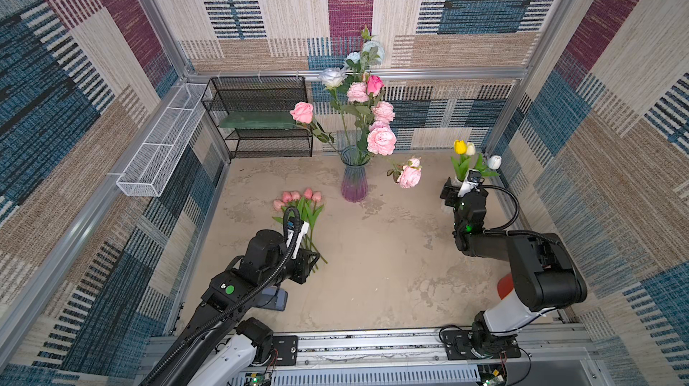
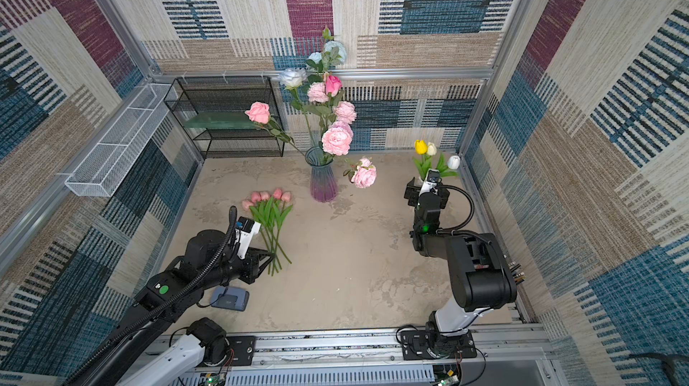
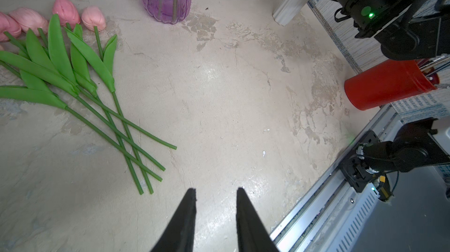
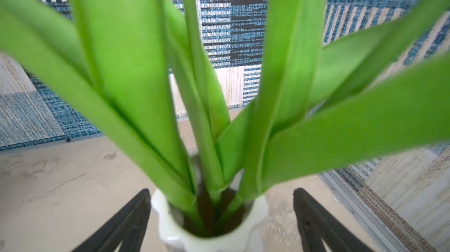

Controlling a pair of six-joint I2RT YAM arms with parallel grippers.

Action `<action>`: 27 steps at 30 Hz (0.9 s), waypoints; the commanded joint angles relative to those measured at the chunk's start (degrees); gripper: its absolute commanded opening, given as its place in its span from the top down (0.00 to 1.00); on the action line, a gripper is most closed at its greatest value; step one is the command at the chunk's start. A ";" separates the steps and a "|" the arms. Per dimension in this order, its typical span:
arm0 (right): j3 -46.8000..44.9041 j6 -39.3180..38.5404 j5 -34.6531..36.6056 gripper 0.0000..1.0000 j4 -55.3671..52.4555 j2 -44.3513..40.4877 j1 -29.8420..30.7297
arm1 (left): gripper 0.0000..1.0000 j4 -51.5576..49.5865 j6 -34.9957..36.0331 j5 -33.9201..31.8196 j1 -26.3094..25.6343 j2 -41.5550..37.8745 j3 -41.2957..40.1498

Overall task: Pick out pink flowers from the vase
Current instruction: Place the vase at the center of the board, then pick up the flower from the vase.

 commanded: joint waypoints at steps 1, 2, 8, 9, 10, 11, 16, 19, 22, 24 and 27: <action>-0.21 1.34 1.72 0.04 -2.80 -2.32 0.32 | 0.69 0.62 1.27 -1.12 0.05 -0.25 0.05; -1.08 1.52 2.45 0.05 -2.87 -3.73 0.78 | 0.69 0.58 1.28 -1.23 0.05 -0.18 0.04; -3.98 4.23 5.08 0.05 -10.37 -13.60 2.43 | 0.69 -0.03 1.46 -1.76 0.04 0.32 0.34; -4.88 5.27 5.63 0.05 -11.59 -15.58 2.42 | 0.69 -0.12 1.45 -1.86 0.04 0.34 0.40; -5.75 6.28 6.01 0.05 -12.57 -17.39 2.41 | 0.69 -0.12 1.58 -1.86 0.05 0.40 0.43; -6.78 7.46 6.04 0.05 -13.88 -19.50 2.33 | 0.69 -0.20 1.54 -2.01 0.05 0.50 0.41; -8.55 14.28 9.97 0.05 -25.30 -31.14 8.51 | 0.69 -0.49 1.54 -2.30 0.03 0.80 0.59; -7.46 14.01 15.71 0.05 -32.68 -35.55 20.91 | 0.69 -0.51 1.58 -2.56 0.00 0.87 0.59; -6.29 11.96 19.78 0.05 -37.28 -36.59 34.03 | 0.69 -0.57 1.57 -2.74 0.00 0.93 0.60; -6.11 8.23 18.58 0.05 -37.01 -36.62 39.44 | 0.69 -0.62 1.59 -2.74 0.03 1.13 0.53; -7.95 0.89 11.73 0.05 -30.96 -36.48 41.87 | 0.69 -0.62 1.50 -2.65 0.05 1.65 0.68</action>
